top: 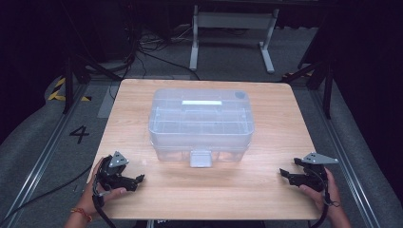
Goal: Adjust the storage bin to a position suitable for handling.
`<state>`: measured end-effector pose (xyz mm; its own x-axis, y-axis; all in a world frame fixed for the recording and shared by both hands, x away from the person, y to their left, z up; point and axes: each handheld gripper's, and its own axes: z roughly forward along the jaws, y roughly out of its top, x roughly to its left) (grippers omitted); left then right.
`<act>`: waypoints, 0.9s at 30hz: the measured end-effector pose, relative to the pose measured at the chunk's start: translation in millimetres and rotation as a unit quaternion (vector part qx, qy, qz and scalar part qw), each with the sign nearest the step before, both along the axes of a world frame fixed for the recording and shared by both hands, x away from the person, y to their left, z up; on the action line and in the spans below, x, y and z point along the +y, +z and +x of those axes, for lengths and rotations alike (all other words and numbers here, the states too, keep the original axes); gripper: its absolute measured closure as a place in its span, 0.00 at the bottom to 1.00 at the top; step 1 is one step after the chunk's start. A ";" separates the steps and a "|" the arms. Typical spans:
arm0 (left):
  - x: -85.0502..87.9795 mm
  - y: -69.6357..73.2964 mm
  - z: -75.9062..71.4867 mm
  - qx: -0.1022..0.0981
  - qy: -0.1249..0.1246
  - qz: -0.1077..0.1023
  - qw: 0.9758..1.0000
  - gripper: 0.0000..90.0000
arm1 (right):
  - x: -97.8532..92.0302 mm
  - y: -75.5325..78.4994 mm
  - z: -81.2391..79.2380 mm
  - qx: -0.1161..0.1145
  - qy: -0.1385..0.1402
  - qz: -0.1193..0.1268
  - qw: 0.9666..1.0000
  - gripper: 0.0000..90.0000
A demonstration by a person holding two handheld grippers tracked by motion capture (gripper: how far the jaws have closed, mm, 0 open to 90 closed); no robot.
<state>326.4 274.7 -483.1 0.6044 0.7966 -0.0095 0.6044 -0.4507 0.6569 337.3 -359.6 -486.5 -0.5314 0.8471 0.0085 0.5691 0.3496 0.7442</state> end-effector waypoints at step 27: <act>1.9 0.3 -1.1 -0.003 -0.001 0.003 1.000 0.01 | 20.4 59.1 27.0 -0.047 0.065 -0.001 0.997 0.34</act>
<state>325.2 276.6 -482.8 0.6054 0.7960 -0.0008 0.5998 -0.4555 0.6579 364.3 -339.2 -427.3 -0.6344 0.7715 -0.0473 0.4476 0.4165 0.7913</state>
